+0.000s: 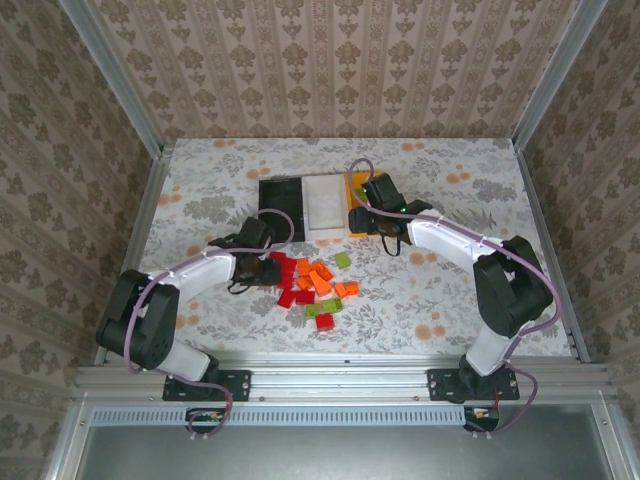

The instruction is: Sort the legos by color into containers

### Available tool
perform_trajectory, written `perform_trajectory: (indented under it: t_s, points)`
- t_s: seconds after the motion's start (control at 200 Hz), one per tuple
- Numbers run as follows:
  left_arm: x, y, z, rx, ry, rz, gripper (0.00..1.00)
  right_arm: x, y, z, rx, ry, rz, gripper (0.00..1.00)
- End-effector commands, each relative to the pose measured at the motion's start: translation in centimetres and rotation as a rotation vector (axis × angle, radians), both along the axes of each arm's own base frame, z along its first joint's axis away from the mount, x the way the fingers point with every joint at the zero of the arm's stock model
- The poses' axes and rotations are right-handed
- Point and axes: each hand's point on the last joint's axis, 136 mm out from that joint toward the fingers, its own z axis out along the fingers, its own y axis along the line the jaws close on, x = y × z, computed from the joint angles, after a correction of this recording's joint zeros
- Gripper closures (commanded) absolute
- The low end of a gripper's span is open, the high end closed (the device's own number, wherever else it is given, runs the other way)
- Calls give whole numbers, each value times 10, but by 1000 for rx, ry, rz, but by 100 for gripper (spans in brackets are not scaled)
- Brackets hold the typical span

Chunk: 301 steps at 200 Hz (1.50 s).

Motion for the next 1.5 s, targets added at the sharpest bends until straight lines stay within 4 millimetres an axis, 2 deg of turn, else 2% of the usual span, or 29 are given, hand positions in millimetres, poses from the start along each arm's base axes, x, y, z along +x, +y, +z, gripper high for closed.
perform_trajectory:
  t_s: [0.0,0.195,0.38,0.48,0.585,0.655,0.73,0.775,0.84,0.92,1.005,1.035,1.16,1.24,1.34,1.5]
  points:
    - [1,6,-4,46,18,31,47,1,6,8,18,-7,6,44]
    - [9,4,-12,58,26,45,54,-2,3,9,11,-10,3,44]
    - [8,4,-14,57,32,57,70,-4,1,12,6,-17,2,44]
    - [9,1,2,35,15,55,74,-5,1,14,8,-20,3,44]
    - [18,-5,40,2,-62,41,73,-5,2,16,16,-26,4,44]
    - [34,-9,70,-10,-133,38,68,-6,3,15,25,-23,5,44]
    - [59,-18,98,-14,-189,19,68,-6,5,12,36,-21,6,44]
    - [75,-24,109,0,-210,7,68,-7,5,12,40,-22,3,44]
    - [100,-31,115,23,-220,-9,68,-10,5,11,41,-19,4,44]
    - [128,-39,109,32,-200,-21,70,-14,3,11,44,-21,6,44]
    - [147,-48,91,48,-145,-35,73,-21,0,13,47,-19,9,44]
    - [158,-38,85,48,-135,-7,73,-23,-1,13,47,-18,9,44]
    - [173,-39,70,36,-107,5,73,-34,-4,13,53,-6,17,44]
    - [176,-42,69,25,-104,4,70,-43,4,10,72,12,44,43]
    - [180,-48,78,-6,-118,-5,54,-54,20,3,45,33,101,42]
    - [174,-58,116,-95,-176,-24,34,-65,36,-9,18,61,144,40]
